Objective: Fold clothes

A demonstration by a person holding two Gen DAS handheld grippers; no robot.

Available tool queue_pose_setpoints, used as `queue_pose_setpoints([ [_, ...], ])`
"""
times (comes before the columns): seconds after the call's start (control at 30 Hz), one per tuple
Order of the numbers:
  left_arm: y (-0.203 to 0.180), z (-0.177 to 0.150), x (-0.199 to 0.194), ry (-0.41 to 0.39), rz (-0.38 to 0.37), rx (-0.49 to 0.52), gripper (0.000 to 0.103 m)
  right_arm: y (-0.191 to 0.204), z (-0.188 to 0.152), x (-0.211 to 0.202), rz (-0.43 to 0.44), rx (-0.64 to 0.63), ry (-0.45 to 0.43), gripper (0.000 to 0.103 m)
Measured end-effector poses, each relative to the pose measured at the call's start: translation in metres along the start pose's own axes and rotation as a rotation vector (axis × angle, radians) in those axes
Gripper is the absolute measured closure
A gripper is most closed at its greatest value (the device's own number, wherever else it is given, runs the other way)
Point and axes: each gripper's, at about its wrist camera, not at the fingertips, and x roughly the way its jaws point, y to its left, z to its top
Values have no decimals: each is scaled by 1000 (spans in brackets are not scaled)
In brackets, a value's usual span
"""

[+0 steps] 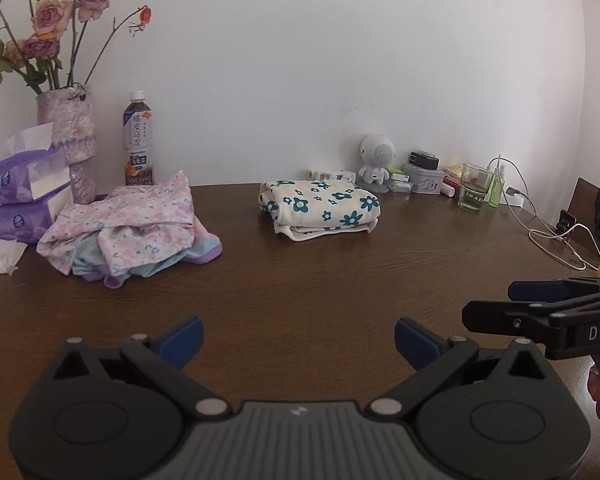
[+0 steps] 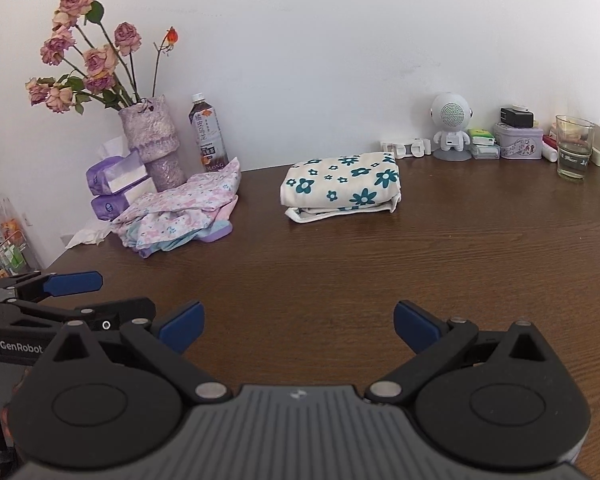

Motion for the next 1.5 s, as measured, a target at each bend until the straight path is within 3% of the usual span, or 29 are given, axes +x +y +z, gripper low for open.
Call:
queue_pose_setpoints([
  [0.2, 10, -31, -42, -9, 20, -22, 1, 23, -33, -23, 22, -28, 16, 0],
  [0.6, 27, -80, -85, -31, 69, -109, 1, 45, -90, -48, -19, -40, 10, 0],
  [0.9, 32, -100, -82, 6, 52, -158, 1, 47, -110, -54, -48, -37, -14, 0],
  [1.27, -15, -92, -60, -7, -34, 4, 1, 33, -115, -67, -177, -30, -73, 0],
  [1.5, -23, -89, -50, 30, -58, 10, 1, 27, -117, -68, -200, -27, -88, 0],
])
